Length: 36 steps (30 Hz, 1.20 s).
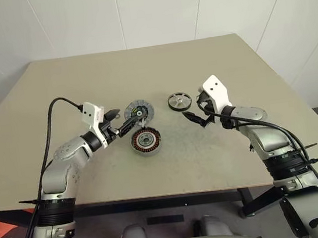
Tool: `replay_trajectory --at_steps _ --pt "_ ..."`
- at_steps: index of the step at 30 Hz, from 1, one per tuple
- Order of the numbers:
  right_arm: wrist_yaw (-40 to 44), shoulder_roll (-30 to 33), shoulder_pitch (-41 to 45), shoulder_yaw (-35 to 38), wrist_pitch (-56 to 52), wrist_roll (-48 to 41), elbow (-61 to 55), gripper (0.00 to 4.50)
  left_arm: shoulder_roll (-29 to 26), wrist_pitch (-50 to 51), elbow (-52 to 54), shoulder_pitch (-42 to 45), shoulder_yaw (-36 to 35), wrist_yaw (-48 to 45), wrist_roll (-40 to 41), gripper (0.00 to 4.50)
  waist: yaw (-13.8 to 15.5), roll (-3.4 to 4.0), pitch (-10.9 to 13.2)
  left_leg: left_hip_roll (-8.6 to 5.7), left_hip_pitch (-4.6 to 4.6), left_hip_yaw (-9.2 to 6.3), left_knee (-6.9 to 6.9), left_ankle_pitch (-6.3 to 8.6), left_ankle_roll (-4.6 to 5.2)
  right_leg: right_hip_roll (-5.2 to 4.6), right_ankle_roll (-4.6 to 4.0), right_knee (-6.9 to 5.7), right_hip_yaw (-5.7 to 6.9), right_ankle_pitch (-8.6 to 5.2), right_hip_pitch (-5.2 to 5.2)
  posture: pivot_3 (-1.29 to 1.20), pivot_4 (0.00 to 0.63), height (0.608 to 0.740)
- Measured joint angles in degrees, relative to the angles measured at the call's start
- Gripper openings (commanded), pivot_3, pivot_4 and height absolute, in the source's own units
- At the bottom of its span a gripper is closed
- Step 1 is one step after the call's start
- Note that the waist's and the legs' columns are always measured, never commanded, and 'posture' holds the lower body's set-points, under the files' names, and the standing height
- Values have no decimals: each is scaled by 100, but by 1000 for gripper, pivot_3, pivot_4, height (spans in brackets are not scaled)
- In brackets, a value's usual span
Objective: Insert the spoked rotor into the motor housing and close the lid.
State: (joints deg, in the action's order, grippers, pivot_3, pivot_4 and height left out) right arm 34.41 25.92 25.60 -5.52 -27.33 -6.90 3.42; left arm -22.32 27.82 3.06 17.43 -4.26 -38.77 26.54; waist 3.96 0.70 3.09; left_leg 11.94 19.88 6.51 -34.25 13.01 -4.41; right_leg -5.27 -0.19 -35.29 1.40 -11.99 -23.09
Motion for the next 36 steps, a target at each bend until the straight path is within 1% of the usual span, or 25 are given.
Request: replay_trajectory --at_steps 22,36 --pt "-103 -40 1 1 1 -1 16 4500 3 4 1 -2 8 -43 -1 4463 0 0 0 0 0 0 0 0 0 0 0 0 0 0 0 0 0 740" --pt "-245 -212 8 98 -205 -66 34 4500 21 10 2 -3 8 -42 -2 4463 -1 0 0 0 0 0 0 0 0 0 0 0 0 0 0 0 0 740"
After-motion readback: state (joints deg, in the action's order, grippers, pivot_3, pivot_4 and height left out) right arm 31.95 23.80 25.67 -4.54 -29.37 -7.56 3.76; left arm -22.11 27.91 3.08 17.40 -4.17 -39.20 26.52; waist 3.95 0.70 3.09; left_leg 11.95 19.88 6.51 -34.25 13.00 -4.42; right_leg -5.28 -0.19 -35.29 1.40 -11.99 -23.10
